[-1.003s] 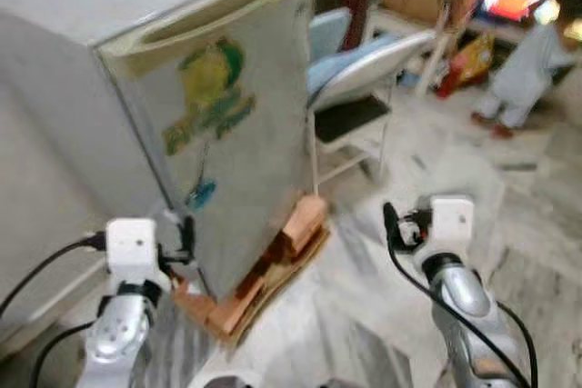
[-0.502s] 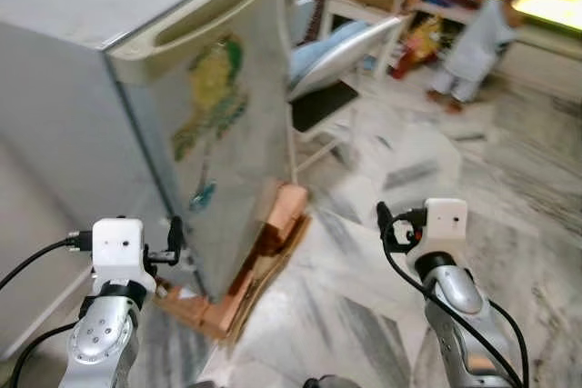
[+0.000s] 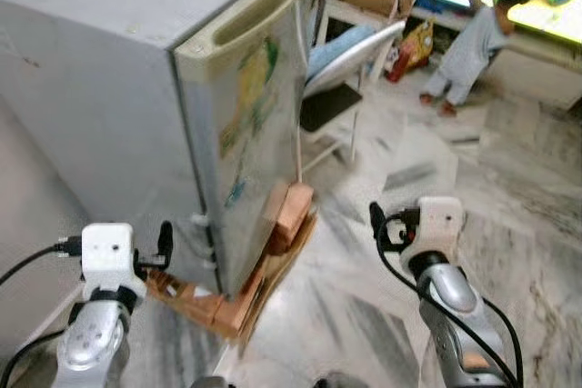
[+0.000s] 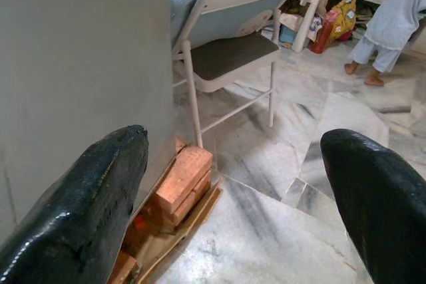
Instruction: Restocking fridge
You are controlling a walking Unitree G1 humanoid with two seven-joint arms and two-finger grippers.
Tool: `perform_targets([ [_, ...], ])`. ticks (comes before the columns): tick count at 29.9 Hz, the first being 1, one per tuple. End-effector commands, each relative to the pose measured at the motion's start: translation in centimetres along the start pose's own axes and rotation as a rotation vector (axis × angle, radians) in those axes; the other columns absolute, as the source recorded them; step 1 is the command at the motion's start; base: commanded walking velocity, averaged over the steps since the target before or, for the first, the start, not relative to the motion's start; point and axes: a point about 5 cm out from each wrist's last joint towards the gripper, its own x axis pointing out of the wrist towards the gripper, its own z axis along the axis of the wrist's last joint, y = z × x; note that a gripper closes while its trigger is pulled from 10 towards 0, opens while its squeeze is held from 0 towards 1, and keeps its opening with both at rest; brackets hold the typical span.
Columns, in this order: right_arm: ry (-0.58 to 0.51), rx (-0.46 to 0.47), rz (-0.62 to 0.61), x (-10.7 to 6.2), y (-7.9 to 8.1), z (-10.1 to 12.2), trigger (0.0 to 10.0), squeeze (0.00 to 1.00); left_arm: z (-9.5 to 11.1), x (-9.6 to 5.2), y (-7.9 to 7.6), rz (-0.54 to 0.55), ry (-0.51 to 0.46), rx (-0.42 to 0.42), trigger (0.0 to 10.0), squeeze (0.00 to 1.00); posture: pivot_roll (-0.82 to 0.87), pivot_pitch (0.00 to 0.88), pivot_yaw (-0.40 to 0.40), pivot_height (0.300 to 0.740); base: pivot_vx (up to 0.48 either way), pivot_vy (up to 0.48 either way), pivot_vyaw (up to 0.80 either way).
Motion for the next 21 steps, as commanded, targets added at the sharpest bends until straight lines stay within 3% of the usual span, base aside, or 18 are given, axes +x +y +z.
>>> perform_targets([
  [1,0.033,-0.013,-0.032,-0.2,-0.8,-0.5,10.0,0.0,0.3,0.0,-0.6,-0.022,-0.016,0.013,10.0,0.0,0.07,0.082,-0.073,0.74,0.0,0.0,-0.8],
  [12,0.044,-0.012,-0.033,-0.1,-0.9,-0.7,10.0,0.0,1.3,0.1,-1.3,-0.079,-0.075,-0.006,10.0,0.0,0.07,0.086,-0.075,0.74,0.0,0.0,-0.8],
  [21,0.056,-0.014,-0.027,-0.1,-0.8,-0.9,10.0,0.0,1.4,0.1,-2.0,-0.145,-0.065,-0.01,10.0,0.0,0.07,0.086,-0.078,0.74,0.0,0.0,-0.8],
])
